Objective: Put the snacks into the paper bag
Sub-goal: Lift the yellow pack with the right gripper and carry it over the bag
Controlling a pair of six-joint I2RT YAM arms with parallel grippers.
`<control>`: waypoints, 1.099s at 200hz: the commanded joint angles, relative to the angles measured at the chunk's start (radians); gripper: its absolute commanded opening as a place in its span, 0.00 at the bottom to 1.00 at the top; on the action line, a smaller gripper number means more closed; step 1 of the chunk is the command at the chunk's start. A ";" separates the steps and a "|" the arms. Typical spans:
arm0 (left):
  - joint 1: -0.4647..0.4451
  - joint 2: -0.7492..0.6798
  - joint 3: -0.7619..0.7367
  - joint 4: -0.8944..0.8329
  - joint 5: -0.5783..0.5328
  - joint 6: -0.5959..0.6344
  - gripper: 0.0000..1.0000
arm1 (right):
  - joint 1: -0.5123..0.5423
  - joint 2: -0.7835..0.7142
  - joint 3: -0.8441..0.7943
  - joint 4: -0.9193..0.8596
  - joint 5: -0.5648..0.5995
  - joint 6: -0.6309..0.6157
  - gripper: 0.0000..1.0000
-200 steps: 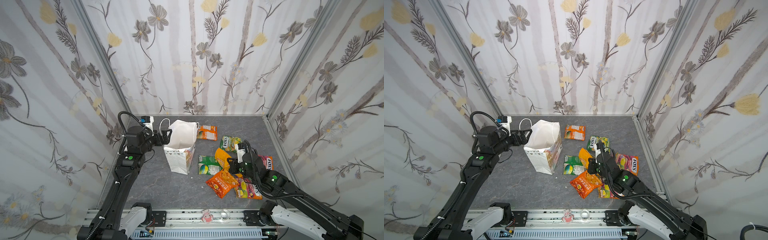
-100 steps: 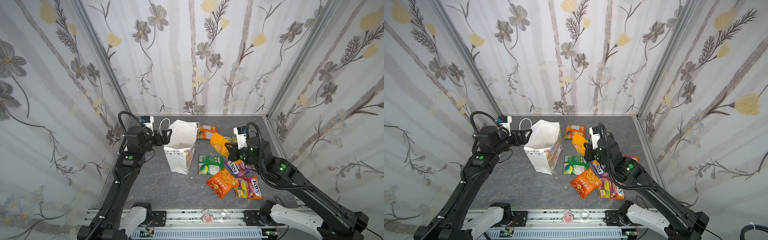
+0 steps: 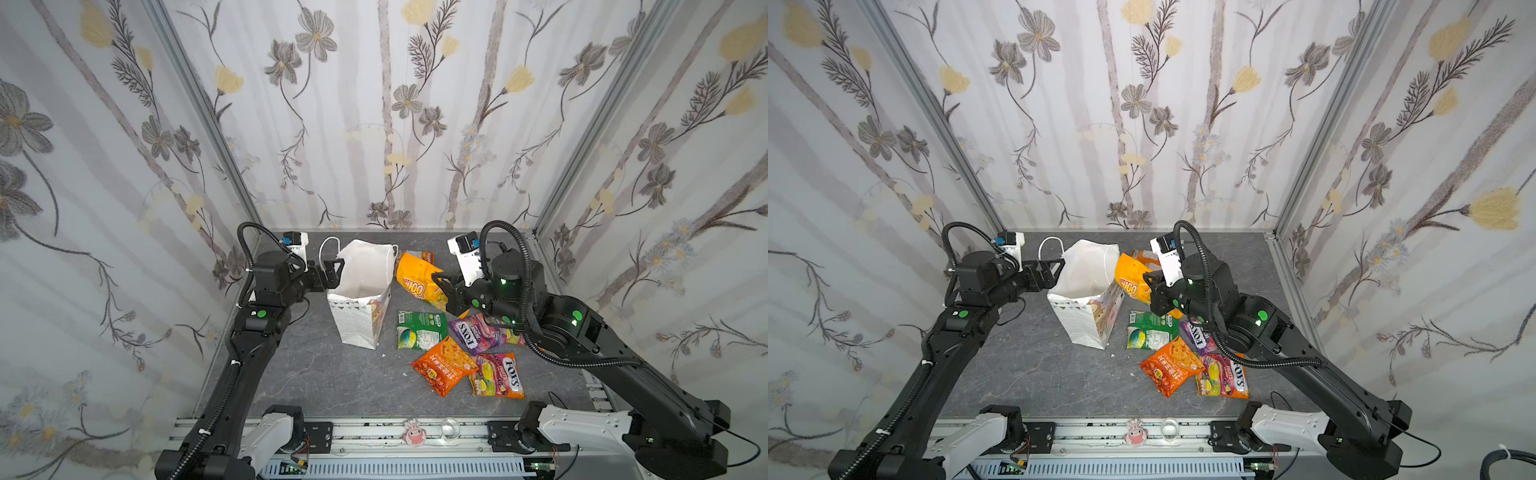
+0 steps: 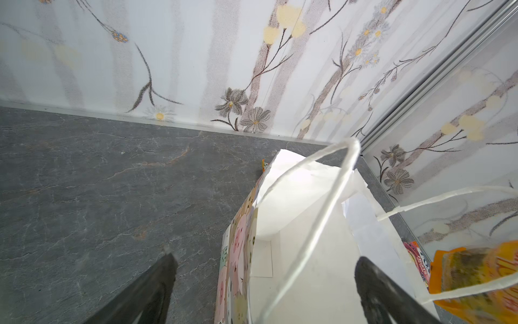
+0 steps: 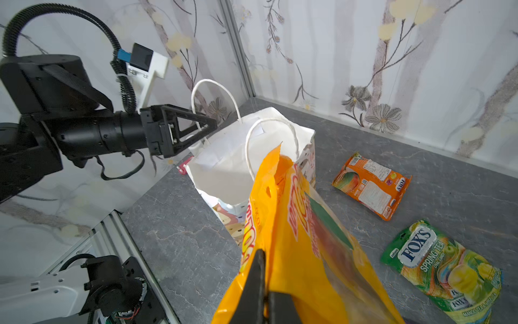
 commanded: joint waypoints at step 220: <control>0.001 0.032 0.017 0.003 0.083 0.012 1.00 | 0.148 0.393 0.738 -0.029 -0.109 -0.156 0.00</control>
